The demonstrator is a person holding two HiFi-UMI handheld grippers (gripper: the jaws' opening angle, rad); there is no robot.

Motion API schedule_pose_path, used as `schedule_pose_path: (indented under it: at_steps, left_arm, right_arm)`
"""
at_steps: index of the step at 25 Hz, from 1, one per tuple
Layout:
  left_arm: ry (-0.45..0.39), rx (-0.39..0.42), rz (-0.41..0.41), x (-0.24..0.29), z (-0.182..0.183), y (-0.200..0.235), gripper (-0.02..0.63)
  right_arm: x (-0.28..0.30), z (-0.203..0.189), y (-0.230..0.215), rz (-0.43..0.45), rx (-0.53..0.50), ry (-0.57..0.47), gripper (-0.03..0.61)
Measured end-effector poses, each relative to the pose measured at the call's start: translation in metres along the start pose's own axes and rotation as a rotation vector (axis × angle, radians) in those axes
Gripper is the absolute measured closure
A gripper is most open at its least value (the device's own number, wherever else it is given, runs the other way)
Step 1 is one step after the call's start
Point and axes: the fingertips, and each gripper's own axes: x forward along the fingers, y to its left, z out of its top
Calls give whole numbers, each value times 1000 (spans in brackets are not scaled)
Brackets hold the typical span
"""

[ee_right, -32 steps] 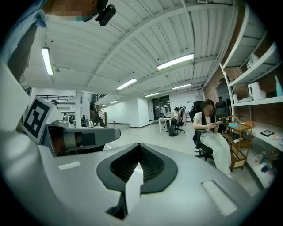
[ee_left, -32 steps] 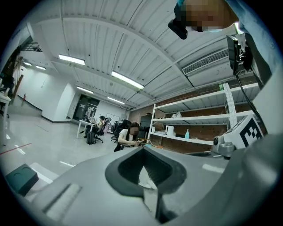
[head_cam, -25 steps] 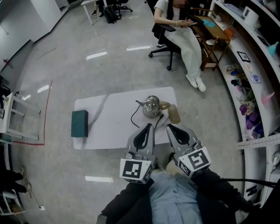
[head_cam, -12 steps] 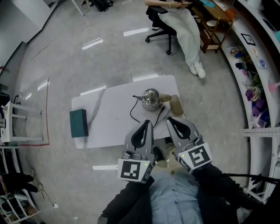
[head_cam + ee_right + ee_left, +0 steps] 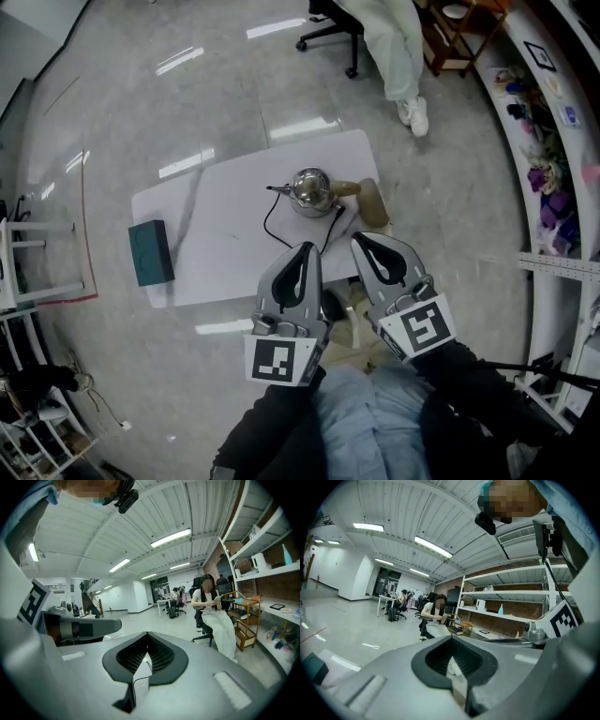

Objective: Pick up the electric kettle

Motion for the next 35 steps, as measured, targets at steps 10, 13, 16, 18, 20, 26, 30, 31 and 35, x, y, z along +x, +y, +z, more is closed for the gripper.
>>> schedule_pose_path:
  at_steps: [10, 13, 16, 18, 20, 26, 30, 31, 35]
  left_arm:
    - [63, -10, -1, 28, -37, 20, 612]
    - [77, -15, 3, 36, -49, 30, 612]
    - [80, -16, 7, 43, -61, 39, 612]
    - [87, -11, 7, 47, -70, 45, 612]
    - [97, 1, 4, 50, -82, 50, 612]
    - [118, 6, 5, 60, -120, 69, 612]
    - [116, -6, 11, 68, -142, 80, 612]
    - [118, -10, 13, 70, -149, 83, 612]
    - [131, -36, 20, 75, -176, 94, 612]
  right_arm:
    - [32, -30, -27, -18, 14, 28, 552]
    - [43, -42, -35, -28, 2, 40, 552]
    - [52, -54, -44, -46, -12, 48, 552]
    - [57, -64, -51, -61, -13, 62, 552]
    - [62, -76, -56, -64, -8, 64, 552]
    - [86, -103, -66, -73, 16, 42, 552]
    - [97, -125, -71, -81, 30, 53, 552]
    - [99, -132, -73, -85, 34, 60, 552]
    - [108, -159, -84, -112, 51, 68, 551]
